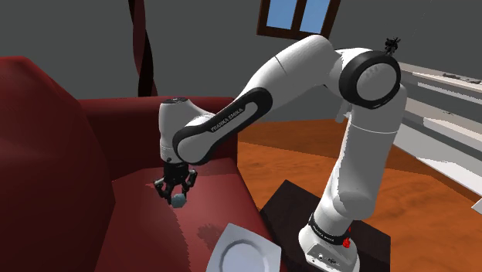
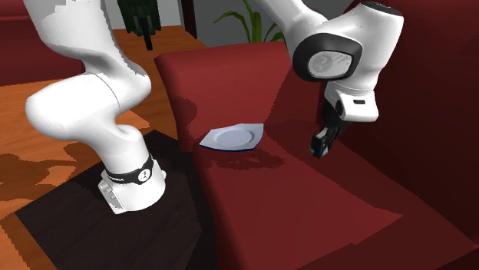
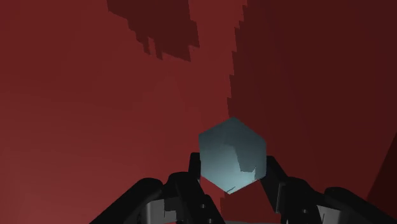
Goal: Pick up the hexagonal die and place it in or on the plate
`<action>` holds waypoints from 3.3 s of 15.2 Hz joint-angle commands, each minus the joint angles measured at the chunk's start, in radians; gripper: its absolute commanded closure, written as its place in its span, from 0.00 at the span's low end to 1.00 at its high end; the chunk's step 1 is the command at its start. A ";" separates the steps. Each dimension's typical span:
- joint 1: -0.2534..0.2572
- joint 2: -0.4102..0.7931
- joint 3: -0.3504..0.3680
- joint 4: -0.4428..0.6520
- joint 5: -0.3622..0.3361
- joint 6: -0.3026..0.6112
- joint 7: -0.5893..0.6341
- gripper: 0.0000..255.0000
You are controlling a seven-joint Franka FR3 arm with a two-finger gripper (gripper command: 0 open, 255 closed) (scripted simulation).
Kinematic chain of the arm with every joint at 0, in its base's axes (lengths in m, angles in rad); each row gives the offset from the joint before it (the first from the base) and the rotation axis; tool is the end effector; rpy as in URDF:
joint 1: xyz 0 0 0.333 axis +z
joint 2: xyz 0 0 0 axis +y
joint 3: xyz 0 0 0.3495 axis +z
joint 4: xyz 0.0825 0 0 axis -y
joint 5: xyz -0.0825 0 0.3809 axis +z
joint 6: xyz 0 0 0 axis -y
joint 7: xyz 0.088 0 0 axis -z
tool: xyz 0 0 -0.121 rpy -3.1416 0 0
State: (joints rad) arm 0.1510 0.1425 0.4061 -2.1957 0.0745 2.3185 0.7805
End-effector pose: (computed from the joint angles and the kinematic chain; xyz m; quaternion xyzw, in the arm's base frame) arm 0.4657 0.2894 0.3459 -0.9888 0.1382 0.0380 0.0404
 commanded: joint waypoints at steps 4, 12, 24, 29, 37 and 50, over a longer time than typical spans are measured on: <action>-0.004 -0.040 0.003 0.026 0.016 -0.064 -0.006 1.00; 0.031 -0.258 0.040 -0.199 0.138 -0.039 -0.016 1.00; 0.239 -0.687 0.100 -0.558 0.392 -0.083 0.036 1.00; 0.325 -0.782 0.133 -0.645 0.465 -0.085 0.081 1.00; 0.323 -0.664 0.180 -0.690 0.506 0.076 0.059 1.00; 0.320 -0.607 0.198 -0.702 0.520 0.145 0.050 0.00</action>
State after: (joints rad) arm 0.4712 -0.4650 0.6038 -2.8982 0.5946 2.4634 0.8310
